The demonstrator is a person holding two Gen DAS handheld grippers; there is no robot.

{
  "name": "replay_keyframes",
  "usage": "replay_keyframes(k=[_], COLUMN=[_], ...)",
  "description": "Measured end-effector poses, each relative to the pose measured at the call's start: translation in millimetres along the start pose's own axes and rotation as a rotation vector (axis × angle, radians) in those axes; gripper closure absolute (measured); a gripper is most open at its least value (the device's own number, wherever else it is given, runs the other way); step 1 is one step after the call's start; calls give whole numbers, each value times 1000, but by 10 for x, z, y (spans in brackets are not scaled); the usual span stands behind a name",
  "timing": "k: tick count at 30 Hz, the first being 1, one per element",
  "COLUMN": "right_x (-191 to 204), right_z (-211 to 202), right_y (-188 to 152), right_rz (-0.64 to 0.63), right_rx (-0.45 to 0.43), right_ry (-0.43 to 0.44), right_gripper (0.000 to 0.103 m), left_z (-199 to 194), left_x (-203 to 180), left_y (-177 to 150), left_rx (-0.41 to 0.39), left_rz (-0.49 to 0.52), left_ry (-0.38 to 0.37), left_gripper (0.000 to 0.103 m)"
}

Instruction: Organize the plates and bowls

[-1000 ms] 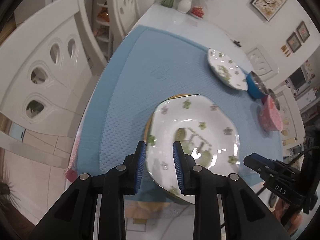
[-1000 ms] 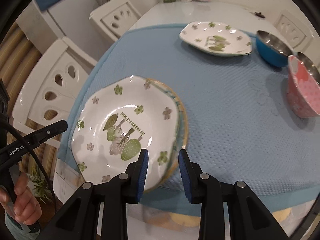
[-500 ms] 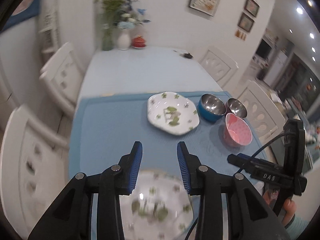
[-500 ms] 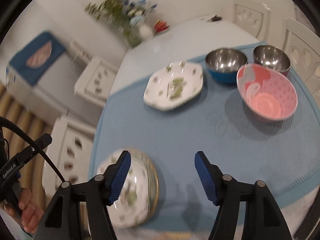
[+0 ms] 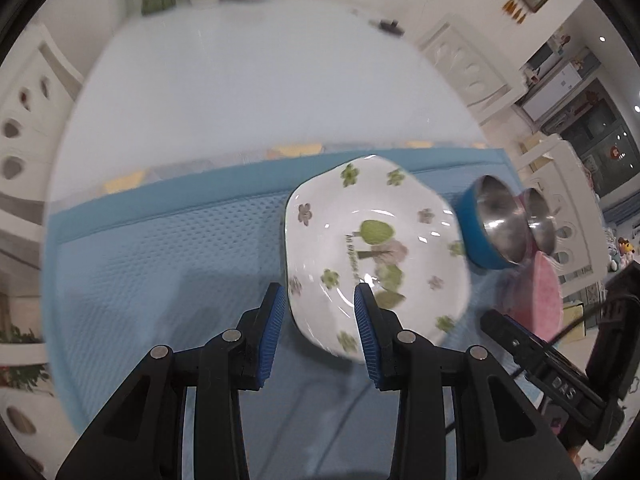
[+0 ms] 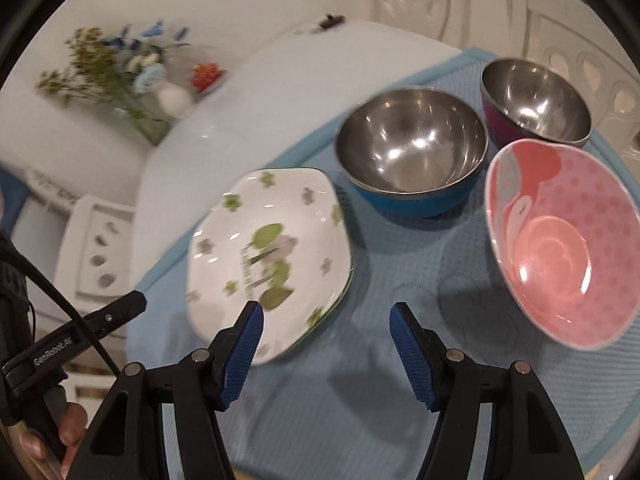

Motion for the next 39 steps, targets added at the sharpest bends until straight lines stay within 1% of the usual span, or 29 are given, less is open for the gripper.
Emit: replay_keyframes(k=[1, 3, 4, 7, 8, 9, 11, 12, 13, 16, 17, 18, 20, 23, 27, 28, 29, 30, 35, 38, 39], right_x=[4, 18, 19, 19, 11, 12, 24, 27, 29, 87, 119, 158, 206, 281, 287, 260, 238, 231, 307, 362, 373], right_z=[65, 211, 264, 426, 464, 522, 617, 663, 692, 691, 684, 661, 594, 512, 605, 636, 647, 651, 763, 732, 685], right_y=[20, 59, 72, 149, 167, 191, 212, 221, 226, 203, 186, 146, 66, -127, -354, -369, -361, -344, -242, -251, -257], right_rz=[-6, -23, -32, -54, -60, -69, -95, -112, -126, -194, -220, -248, -277, -300, -333, -326, -319, -324, -375, -404, -411], right_rx=[8, 22, 25, 34, 39, 48, 66, 71, 77, 84, 85, 87, 102, 139, 189, 203, 203, 198, 200, 198, 192], right_ry=[-7, -29, -36, -43, -42, -36, -33, -39, -43, -57, -56, -52, -31, 9, 12, 17, 34, 31, 32, 40, 48], right_gripper=[40, 45, 47, 55, 60, 67, 72, 74, 75, 75, 75, 75, 75, 75, 75, 75, 75, 75, 73, 73, 73], left_z=[119, 324, 430, 579, 625, 657, 701, 706, 703, 637, 587, 504, 384, 260, 360, 372, 382, 386, 437, 361, 309], left_x=[23, 82, 138, 204, 213, 213, 184, 163, 135, 30, -1, 5, 57, 191, 372, 395, 405, 402, 353, 264, 244], left_y=[27, 68, 64, 62, 66, 69, 77, 76, 77, 46, 29, -13, -90, -301, -540, -558, -552, -551, -510, -524, -531], left_rx=[18, 49, 61, 78, 83, 84, 77, 70, 65, -2, -23, -41, -40, -19, 52, 52, 43, 40, 25, 6, -5], left_rz=[-8, -35, -52, -85, -92, -94, -90, -84, -71, 8, 25, 27, 13, 4, -57, -67, -70, -69, -41, 35, 48], left_ry=[-3, 2, -7, -42, -64, -81, -104, -112, -115, -34, -21, -31, -47, -27, -37, -44, -51, -46, -26, -2, -5], left_gripper=[70, 70, 70, 71, 71, 71, 73, 80, 82, 82, 82, 82, 82, 82, 82, 82, 82, 82, 81, 81, 81])
Point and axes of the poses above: each gripper's, at about its wrist camera, not at the fingertips, and z roughly the way its jaws point, x to its left, y to its top, the point moved 2 cm from there along z, roughly the way its jaws point, and after that the axes turned 4 degrees about y, right-handed, at the moved point
